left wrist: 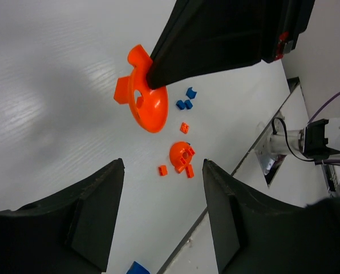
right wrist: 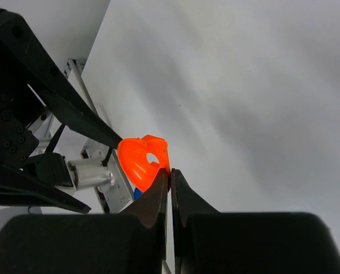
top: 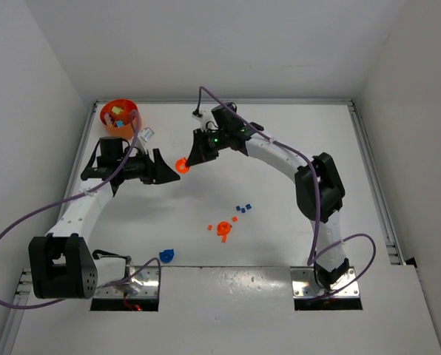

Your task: Sort the legos into containers by color

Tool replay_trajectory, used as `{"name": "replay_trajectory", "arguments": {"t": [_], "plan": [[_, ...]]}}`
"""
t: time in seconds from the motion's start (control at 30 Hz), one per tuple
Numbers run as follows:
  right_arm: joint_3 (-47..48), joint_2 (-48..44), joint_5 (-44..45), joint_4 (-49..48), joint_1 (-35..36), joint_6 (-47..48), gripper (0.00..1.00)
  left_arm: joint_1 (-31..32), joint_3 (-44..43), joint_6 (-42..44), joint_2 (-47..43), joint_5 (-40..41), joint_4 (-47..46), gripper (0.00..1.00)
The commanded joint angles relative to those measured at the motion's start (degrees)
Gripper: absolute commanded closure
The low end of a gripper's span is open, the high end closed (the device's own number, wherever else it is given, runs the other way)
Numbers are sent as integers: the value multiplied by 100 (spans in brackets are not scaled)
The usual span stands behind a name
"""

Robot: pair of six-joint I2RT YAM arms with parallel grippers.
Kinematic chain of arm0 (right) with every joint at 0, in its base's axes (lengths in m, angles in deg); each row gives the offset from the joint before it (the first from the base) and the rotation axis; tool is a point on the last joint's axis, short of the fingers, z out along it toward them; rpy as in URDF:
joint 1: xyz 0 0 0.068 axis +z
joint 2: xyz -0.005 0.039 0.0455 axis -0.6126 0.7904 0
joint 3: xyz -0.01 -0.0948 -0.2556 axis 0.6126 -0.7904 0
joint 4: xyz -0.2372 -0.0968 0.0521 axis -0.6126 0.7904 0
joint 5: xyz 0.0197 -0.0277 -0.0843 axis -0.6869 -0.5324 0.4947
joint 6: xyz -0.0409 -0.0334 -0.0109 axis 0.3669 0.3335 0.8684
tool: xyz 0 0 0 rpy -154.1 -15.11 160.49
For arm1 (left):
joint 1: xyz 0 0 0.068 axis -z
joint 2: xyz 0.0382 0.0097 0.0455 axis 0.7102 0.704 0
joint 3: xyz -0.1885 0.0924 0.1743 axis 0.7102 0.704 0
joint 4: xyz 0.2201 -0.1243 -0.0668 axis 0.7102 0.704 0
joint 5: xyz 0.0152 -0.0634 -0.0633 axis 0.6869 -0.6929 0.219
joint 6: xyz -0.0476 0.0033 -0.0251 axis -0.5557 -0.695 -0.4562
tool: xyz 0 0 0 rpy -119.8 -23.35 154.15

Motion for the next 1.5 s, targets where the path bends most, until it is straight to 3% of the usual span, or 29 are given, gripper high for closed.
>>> {"name": "replay_trajectory", "arguments": {"t": [0.0, 0.33, 0.57, 0.77, 0.8, 0.87, 0.9, 1.0, 1.1, 1.2, 1.27, 1.47], "plan": [[-72, -412, -117, -244, 64, -156, 100, 56, -244, -75, 18, 33, -203, 37], [-178, -579, -231, -350, 284, -157, 100, 108, -350, -22, 132, 306, -203, 47], [-239, -684, -231, -350, 398, -157, 100, 108, -350, -22, 132, 359, -203, 67], [-344, -738, -231, -350, 451, -157, 100, 108, -350, 83, -43, 517, -203, 78], [-345, -738, -231, -402, 451, -157, 95, 108, -350, 83, -104, 586, -203, 82], [-441, -807, -231, -402, 451, -104, 63, 108, -402, 153, -158, 657, -151, 86], [-494, -860, -170, -455, 451, -104, 39, 108, -402, 153, -236, 727, -151, 89], [-617, -1080, -99, -455, 373, 115, 19, 56, -525, 355, -438, 982, 42, 93], [-670, -1396, 268, -80, 214, 589, 19, -216, -841, 567, -623, 1534, 245, 94], [-670, -1712, 962, 230, 83, 1248, 19, -427, -1517, 856, -475, 2921, 350, 96], [-731, -1888, 1034, 344, 12, 1503, 19, -620, -2149, 1049, -54, 3711, 350, 98], [-1082, -2021, 1096, 397, -155, 1689, 19, -1219, -3442, 1120, 1413, 4610, -440, 98]]}}
